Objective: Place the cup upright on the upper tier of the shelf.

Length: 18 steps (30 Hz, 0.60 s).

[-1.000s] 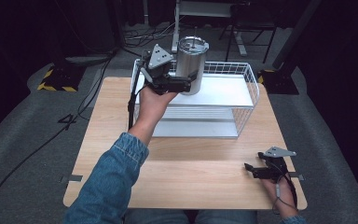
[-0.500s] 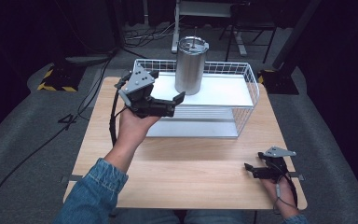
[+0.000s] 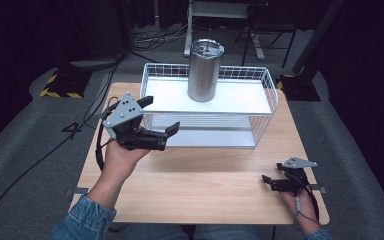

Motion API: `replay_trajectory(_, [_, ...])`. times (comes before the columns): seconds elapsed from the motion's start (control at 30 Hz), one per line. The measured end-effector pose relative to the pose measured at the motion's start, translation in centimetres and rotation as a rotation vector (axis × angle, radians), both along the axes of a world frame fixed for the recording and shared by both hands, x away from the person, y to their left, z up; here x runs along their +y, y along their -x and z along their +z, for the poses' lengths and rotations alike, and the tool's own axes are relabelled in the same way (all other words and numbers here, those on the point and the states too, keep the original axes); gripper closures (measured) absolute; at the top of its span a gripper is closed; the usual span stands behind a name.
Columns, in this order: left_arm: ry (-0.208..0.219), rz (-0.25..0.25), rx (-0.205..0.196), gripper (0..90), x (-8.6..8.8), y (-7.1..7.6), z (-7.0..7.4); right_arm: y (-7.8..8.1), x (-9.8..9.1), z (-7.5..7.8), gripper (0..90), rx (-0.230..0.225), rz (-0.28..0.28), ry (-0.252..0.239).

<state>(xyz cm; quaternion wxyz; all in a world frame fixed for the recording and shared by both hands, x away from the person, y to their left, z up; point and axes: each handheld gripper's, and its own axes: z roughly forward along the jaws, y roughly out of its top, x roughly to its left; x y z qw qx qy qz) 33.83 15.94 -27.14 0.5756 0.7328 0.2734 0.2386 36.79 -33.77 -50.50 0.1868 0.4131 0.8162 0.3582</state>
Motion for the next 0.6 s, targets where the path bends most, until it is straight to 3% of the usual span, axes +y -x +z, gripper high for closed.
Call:
replay_trajectory(0.13, [-0.017,-0.015,0.008,0.0,0.9,0.8,-0.9,0.0,0.0,0.0,16.7,0.000,0.000,0.000])
replay_trajectory(0.33, [-0.010,-0.025,0.031,0.0,2.4,1.6,-2.7,0.0,0.0,0.0,16.7,0.000,0.000,0.000])
replay_trajectory(0.6, [-0.002,-0.014,0.099,0.2,3.9,1.9,-5.9,0.0,0.0,0.0,16.7,-0.001,0.000,0.000])
